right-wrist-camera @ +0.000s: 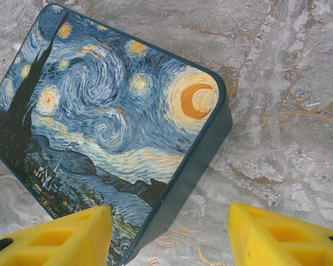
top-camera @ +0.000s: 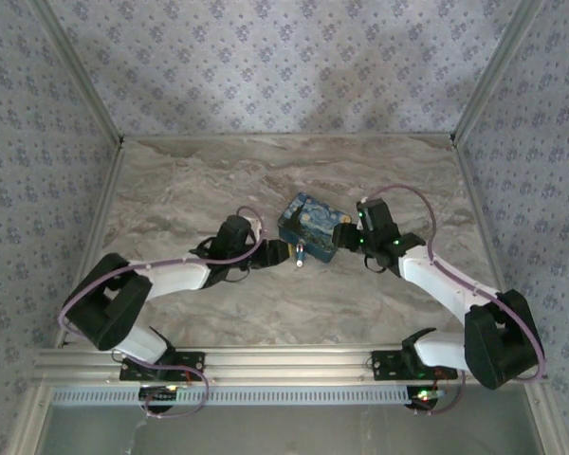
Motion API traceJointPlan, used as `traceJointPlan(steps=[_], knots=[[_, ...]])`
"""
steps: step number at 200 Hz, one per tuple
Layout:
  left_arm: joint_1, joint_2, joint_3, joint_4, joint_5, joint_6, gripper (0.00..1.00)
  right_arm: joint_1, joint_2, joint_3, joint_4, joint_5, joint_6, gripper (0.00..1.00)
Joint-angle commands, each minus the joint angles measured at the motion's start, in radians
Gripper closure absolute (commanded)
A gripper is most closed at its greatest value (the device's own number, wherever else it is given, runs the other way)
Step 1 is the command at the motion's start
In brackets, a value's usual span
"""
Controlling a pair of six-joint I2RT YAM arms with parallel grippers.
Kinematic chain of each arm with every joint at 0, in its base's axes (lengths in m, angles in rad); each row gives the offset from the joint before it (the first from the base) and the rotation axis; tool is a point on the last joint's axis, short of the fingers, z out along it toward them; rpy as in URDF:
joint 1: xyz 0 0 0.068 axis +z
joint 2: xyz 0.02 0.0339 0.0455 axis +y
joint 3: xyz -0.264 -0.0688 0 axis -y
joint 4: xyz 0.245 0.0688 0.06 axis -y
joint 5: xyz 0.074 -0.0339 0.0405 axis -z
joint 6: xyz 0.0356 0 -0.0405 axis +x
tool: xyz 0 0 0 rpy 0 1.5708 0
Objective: Unlock a padlock with a key
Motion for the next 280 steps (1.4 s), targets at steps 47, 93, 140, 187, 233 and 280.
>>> traceJointPlan(steps=[47, 93, 140, 187, 233, 280], knots=[[0.165, -0.007, 0.188, -0.196, -0.063, 0.175, 0.41, -0.037, 0.033, -0.002, 0.048, -0.046, 0.063, 0.41], [0.197, 0.244, 0.447, -0.23, 0.007, 0.215, 0.41, -0.057, 0.061, -0.005, 0.076, -0.06, 0.079, 0.35], [0.201, 0.422, 0.577, -0.178, 0.136, 0.153, 0.45, -0.093, 0.12, 0.021, 0.103, -0.107, 0.122, 0.35], [0.173, 0.399, 0.5, -0.087, 0.168, 0.101, 0.46, -0.115, 0.233, 0.092, 0.143, -0.169, 0.12, 0.36], [0.16, 0.327, 0.358, 0.018, 0.154, 0.044, 0.47, -0.098, 0.349, 0.211, 0.138, -0.214, 0.099, 0.38], [0.158, 0.232, 0.242, 0.054, 0.093, 0.027, 0.47, -0.062, 0.451, 0.312, 0.121, -0.239, 0.057, 0.39]])
